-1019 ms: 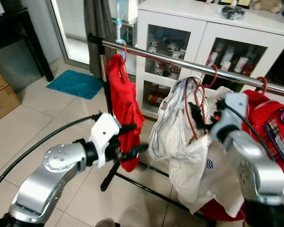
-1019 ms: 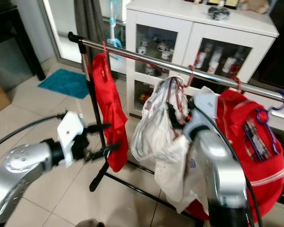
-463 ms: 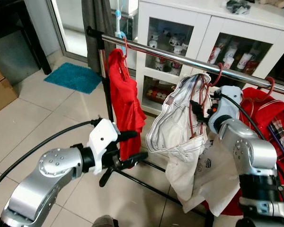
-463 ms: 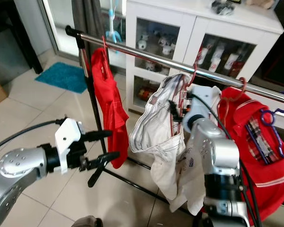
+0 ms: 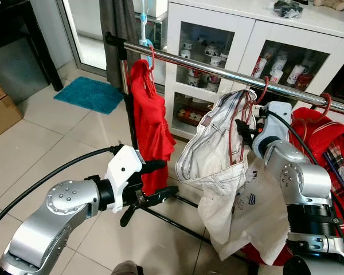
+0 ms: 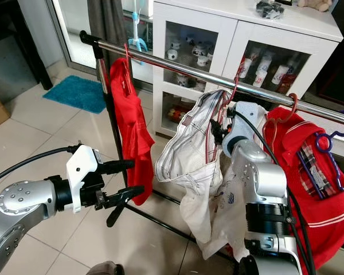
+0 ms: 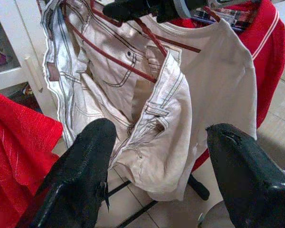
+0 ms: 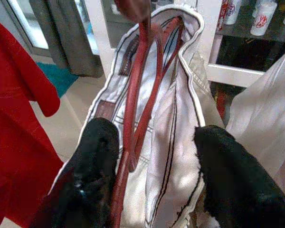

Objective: Hang hanger

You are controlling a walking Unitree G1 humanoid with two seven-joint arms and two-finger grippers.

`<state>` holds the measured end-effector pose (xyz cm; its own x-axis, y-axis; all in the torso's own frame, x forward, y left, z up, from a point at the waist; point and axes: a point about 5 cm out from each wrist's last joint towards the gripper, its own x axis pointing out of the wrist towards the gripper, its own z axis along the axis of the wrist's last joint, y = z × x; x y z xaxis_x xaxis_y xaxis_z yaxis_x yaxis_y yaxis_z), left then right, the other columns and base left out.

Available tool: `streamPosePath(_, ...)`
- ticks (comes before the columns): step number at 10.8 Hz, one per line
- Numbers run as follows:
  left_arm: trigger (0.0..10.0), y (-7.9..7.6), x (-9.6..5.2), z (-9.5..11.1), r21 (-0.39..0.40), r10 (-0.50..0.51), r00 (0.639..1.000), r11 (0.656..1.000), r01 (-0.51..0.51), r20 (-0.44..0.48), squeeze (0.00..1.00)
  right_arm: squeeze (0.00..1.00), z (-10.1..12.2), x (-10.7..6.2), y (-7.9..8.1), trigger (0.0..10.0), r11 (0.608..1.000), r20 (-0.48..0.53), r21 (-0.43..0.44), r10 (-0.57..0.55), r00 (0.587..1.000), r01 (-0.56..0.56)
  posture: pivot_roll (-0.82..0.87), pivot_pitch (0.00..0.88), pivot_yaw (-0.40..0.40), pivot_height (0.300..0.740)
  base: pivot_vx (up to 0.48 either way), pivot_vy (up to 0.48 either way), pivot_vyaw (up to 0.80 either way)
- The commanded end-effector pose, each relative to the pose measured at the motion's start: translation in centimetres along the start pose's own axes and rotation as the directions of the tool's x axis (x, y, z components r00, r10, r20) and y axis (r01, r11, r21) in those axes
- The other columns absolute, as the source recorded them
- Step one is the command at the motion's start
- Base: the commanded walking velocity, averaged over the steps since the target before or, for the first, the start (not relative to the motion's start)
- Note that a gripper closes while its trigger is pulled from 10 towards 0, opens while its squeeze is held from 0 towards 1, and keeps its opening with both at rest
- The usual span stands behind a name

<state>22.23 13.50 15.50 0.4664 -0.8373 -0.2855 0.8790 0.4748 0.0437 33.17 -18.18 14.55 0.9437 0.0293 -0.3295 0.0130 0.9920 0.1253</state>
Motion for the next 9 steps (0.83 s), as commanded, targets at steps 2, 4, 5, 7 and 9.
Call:
streamPosePath(2,10.0,-0.12,0.19,0.49,0.029,-0.022,1.0,0.999,0.022,0.002,0.0,0.0,0.12,0.07,-0.43,0.0,1.0,0.016,0.018,-0.017,1.0,0.017,0.07,0.046,-0.052,0.74,0.0,0.0,0.0)
streamPosePath(4,10.0,-0.1,0.17,0.44,0.031,-0.022,1.0,0.999,0.023,-0.004,0.0,0.0,-0.12,0.42,-0.34,0.0,1.0,0.012,0.017,-0.016,1.0,0.015,0.08,0.039,-0.056,0.74,0.0,0.0,0.0)
streamPosePath(5,10.0,-0.08,0.17,0.45,0.032,-0.022,1.0,0.999,0.022,-0.005,0.0,0.0,-0.15,0.49,-0.37,0.0,1.0,0.011,0.014,-0.017,1.0,0.017,0.08,0.039,-0.056,0.74,0.0,0.0,0.0)
streamPosePath(7,10.0,-0.04,0.16,0.47,0.036,-0.022,1.0,0.999,0.022,-0.007,0.0,0.0,-0.17,0.52,-0.5,0.0,1.0,0.01,0.009,-0.021,1.0,0.021,0.08,0.036,-0.056,0.74,0.0,0.0,0.0)
streamPosePath(9,10.0,0.08,0.17,0.55,0.038,-0.017,1.0,0.999,0.017,-0.003,0.0,0.0,0.11,0.43,-0.51,0.0,1.0,0.03,0.005,-0.011,0.999,0.011,0.08,0.034,-0.053,0.74,0.0,0.0,0.0)
